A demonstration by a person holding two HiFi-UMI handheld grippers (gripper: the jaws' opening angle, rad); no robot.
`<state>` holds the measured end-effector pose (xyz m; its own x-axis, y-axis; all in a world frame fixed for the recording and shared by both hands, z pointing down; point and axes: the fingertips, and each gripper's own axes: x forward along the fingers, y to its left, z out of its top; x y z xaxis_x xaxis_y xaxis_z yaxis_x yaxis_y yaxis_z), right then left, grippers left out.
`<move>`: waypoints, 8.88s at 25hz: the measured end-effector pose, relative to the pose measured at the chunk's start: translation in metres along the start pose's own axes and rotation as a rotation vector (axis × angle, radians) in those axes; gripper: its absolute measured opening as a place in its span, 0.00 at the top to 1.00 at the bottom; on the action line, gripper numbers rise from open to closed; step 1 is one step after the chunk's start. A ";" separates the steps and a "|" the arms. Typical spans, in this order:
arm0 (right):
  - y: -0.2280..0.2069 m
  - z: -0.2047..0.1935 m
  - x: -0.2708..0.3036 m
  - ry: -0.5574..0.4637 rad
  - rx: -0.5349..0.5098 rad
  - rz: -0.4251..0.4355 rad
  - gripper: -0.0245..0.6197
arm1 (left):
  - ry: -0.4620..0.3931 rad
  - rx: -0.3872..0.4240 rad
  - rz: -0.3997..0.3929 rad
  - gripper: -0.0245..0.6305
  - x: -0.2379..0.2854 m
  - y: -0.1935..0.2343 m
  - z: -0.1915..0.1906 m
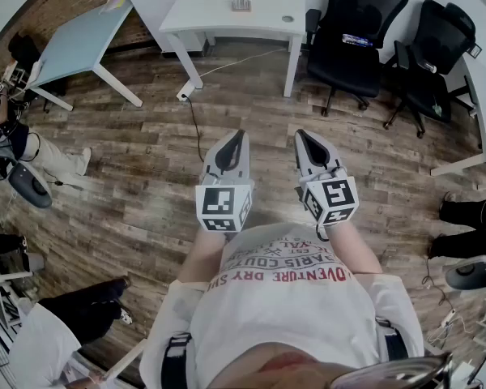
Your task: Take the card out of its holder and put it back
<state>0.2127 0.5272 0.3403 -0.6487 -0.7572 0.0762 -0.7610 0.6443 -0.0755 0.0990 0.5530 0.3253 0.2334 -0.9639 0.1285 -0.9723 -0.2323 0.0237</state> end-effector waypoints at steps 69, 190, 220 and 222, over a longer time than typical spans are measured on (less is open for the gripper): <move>-0.244 -0.024 0.458 0.125 0.030 -0.021 0.93 | 0.102 -0.077 -0.020 0.92 0.460 0.241 -0.019; -0.349 -0.007 0.706 0.186 0.084 -0.160 0.93 | -0.092 0.033 -0.396 0.91 0.694 0.380 0.066; -0.356 -0.012 0.706 0.200 0.092 -0.129 0.93 | -0.066 0.039 -0.391 0.91 0.698 0.371 0.057; -0.356 -0.015 0.707 0.206 0.096 -0.129 0.93 | -0.050 0.038 -0.410 0.91 0.700 0.372 0.053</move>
<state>0.0249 -0.2364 0.4359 -0.5414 -0.7885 0.2919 -0.8399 0.5230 -0.1452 -0.0985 -0.2151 0.3718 0.6026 -0.7952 0.0675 -0.7978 -0.6023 0.0260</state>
